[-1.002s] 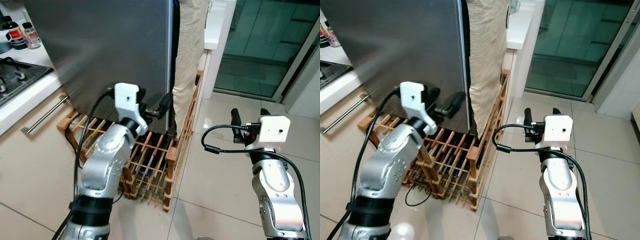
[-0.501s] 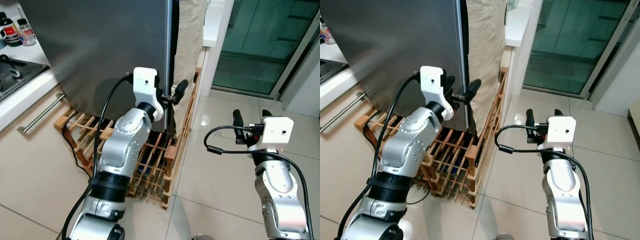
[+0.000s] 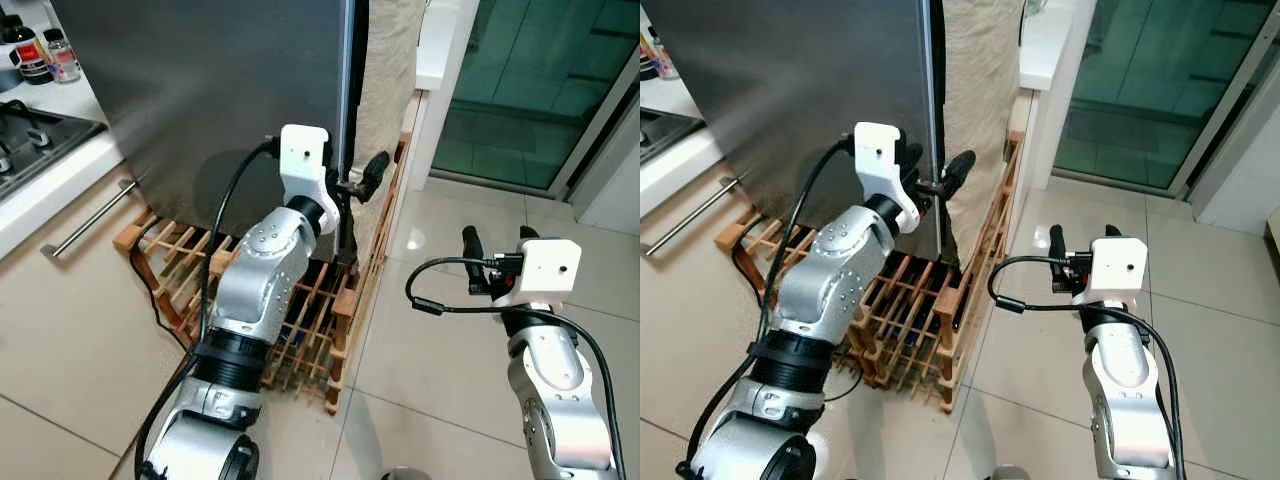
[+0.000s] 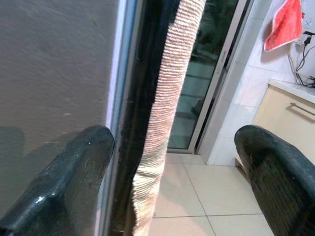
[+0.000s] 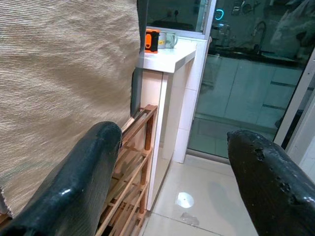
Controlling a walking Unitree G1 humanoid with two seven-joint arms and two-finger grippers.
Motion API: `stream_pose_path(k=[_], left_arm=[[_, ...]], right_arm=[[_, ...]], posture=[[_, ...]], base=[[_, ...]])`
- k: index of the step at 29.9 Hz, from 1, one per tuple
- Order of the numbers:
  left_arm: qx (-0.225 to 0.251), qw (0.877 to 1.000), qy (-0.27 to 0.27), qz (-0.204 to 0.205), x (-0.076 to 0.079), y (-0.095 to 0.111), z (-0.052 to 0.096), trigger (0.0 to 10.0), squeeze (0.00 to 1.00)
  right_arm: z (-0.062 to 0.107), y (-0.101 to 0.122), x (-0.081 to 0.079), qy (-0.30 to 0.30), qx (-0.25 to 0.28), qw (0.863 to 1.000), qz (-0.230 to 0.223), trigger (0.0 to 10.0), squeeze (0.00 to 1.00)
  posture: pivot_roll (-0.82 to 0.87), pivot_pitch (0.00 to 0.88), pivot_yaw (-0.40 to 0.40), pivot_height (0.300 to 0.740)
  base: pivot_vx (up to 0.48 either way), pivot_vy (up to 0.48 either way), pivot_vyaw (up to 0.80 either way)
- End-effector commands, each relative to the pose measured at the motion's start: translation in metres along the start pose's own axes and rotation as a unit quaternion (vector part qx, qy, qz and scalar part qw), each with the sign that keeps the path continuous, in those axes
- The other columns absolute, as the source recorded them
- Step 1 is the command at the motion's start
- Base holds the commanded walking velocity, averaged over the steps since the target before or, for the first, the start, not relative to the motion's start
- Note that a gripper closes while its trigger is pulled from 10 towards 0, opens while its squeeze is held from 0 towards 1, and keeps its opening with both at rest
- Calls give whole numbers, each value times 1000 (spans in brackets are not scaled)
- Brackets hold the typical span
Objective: Restocking fridge
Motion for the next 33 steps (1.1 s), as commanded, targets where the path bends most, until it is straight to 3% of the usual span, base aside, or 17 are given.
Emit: stream_pose_path(k=[1,15,21,23,28,32,33], left_arm=[[11,1000,-9,-8,6,10,-6,10000,0],[1,1000,-13,-3,13,8,-20,10000,0],[-15,1000,12,23,6,4,-25,10000,0],[-21,998,37,49,-3,0,-26,10000,0],[-30,997,40,60,-3,-4,-28,10000,0],[-26,999,-22,33,22,-1,-32,10000,0],[-22,998,-59,30,36,2,-33,10000,0]], right_arm=[[2,3,-4,5,3,1000,-1,10000,0],[7,1,-3,-1,-1,1000,0,10000,0],[9,0,-3,-3,-1,1000,1,10000,0],[9,0,-3,-5,-2,1000,1,10000,0],[10,0,-3,-5,-3,1000,1,10000,0],[9,0,-4,-3,-4,1000,2,10000,0],[9,0,-4,-2,-4,1000,2,10000,0]], posture=[[-241,10,55,740],[-266,14,74,740],[-272,15,80,740],[-273,18,79,740],[-274,22,75,740],[-275,24,73,740],[-275,23,72,740]], base=[[0,0,0],[0,0,0],[0,0,0],[0,0,0],[0,0,0],[0,0,0],[0,0,0]])
Point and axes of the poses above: a point about 5 cm out from each wrist's last joint towards the gripper, its own z axis pointing back from the gripper into the wrist, its own y axis along the axis of the wrist's last joint, x = y × z, the point moved 5 cm from there along -z, pointing out of the wrist towards the gripper, and after that the axes turned 10 degrees about -z, right-handed, at the moved point
